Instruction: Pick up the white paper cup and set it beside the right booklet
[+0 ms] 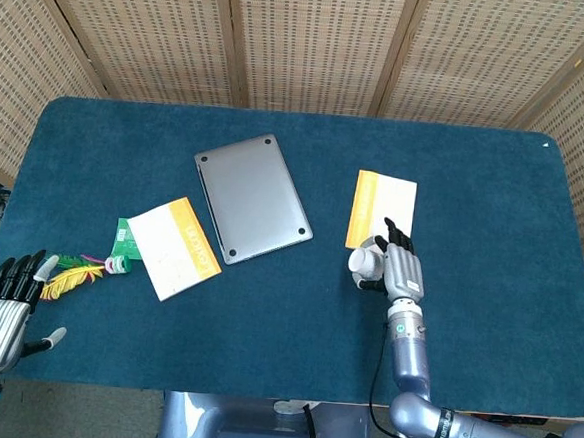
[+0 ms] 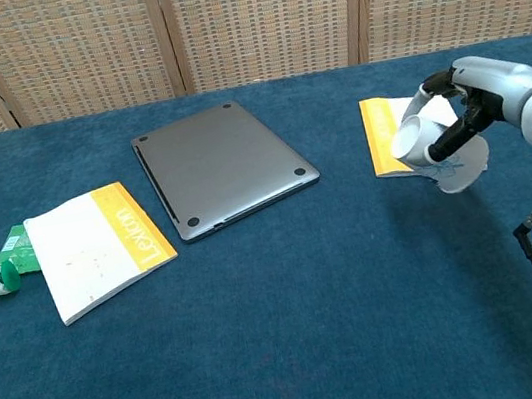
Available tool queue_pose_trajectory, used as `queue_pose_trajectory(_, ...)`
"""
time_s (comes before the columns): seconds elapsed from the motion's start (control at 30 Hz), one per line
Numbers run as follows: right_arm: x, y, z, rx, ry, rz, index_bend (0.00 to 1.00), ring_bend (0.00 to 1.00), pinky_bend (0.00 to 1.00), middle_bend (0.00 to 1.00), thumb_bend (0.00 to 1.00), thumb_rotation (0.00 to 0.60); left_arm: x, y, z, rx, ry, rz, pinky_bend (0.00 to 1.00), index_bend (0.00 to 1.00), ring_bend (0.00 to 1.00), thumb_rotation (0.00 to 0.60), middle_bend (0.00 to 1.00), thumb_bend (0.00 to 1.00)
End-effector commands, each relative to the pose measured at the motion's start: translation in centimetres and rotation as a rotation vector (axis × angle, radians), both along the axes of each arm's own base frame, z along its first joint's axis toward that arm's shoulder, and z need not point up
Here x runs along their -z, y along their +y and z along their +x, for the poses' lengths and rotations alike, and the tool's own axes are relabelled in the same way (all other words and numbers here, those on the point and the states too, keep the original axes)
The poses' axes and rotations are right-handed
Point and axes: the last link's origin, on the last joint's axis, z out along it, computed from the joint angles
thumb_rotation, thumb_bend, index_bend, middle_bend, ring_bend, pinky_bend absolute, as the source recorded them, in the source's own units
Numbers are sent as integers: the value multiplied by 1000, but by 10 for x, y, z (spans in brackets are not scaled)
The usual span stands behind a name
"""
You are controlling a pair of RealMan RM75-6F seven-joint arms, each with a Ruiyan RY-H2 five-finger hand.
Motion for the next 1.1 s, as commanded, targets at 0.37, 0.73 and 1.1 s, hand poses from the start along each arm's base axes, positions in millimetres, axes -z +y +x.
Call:
queue_pose_trajectory(0.37,9,3,-28,86,-235,0,481,0,0,0,391,600,2,0,1,0,5,2,0,0,0,600,0,146)
queue_pose_trajectory(0.73,17,4,-40,104,-299,-30,483,0,0,0,384,600,1,-1,1,-9,3,16,0,0,0,600,0,145)
queue_pose_trajectory(1.1,13,8,-60,121,-229,-42,445,0,0,0,380,600,1,-1,1,-16,8,18,0,0,0,600,0,145)
